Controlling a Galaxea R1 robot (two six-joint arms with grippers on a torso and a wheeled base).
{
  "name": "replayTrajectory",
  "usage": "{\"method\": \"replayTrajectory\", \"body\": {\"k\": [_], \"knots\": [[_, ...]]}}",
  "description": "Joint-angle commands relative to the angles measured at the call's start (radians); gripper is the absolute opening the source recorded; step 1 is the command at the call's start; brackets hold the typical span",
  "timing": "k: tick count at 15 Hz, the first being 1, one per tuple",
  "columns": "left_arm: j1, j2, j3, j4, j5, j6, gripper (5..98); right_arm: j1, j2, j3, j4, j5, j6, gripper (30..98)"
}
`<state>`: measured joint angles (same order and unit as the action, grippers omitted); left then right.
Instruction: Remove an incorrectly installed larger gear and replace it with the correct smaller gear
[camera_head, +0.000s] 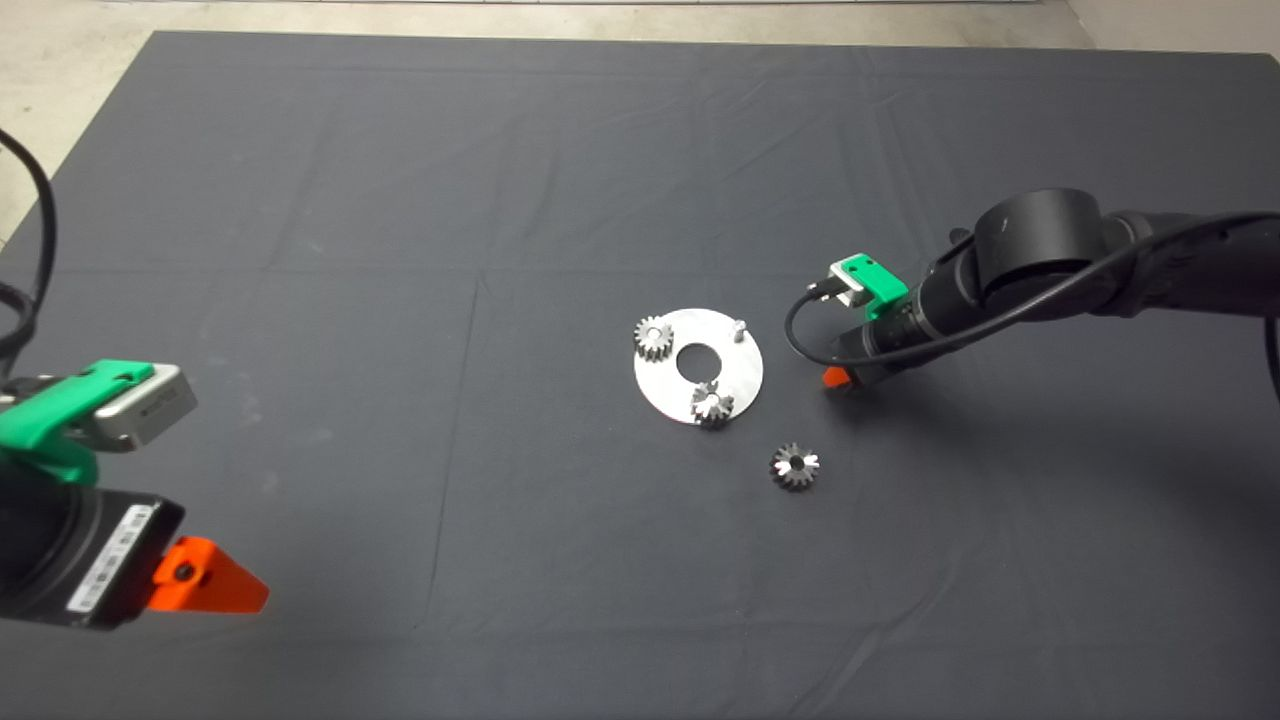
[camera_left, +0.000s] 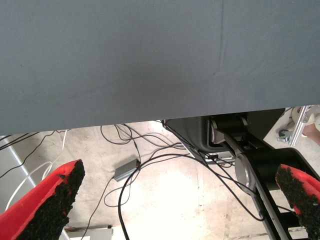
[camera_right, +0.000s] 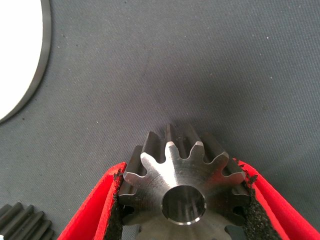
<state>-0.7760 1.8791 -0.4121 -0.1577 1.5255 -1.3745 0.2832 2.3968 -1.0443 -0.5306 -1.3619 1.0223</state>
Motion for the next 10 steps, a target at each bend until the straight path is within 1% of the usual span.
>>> {"method": "replayTrajectory", "body": {"k": [1,5,6,7,9,10], "knots": [[-0.013,-0.001,0.012,-0.016,0.038,-0.005,98.2,0.036,-0.009,0.04,0.008,0.004,0.007,50.4],[-0.013,-0.001,0.012,-0.017,0.038,-0.005,98.2,0.044,-0.035,0.083,0.01,-0.009,0.015,51.3],[-0.013,-0.001,0.012,-0.017,0.038,-0.005,98.2,0.042,-0.037,0.087,0.009,-0.02,0.015,53.0],[-0.013,-0.001,0.012,-0.017,0.037,-0.005,98.2,0.042,-0.037,0.087,0.009,-0.029,0.015,53.1],[-0.013,-0.001,0.012,-0.017,0.036,-0.005,98.2,0.044,-0.04,0.09,0.01,-0.032,0.015,53.1],[-0.013,-0.001,0.012,-0.016,0.036,-0.005,98.2,0.048,-0.043,0.111,0.011,-0.04,0.019,55.3]]}}
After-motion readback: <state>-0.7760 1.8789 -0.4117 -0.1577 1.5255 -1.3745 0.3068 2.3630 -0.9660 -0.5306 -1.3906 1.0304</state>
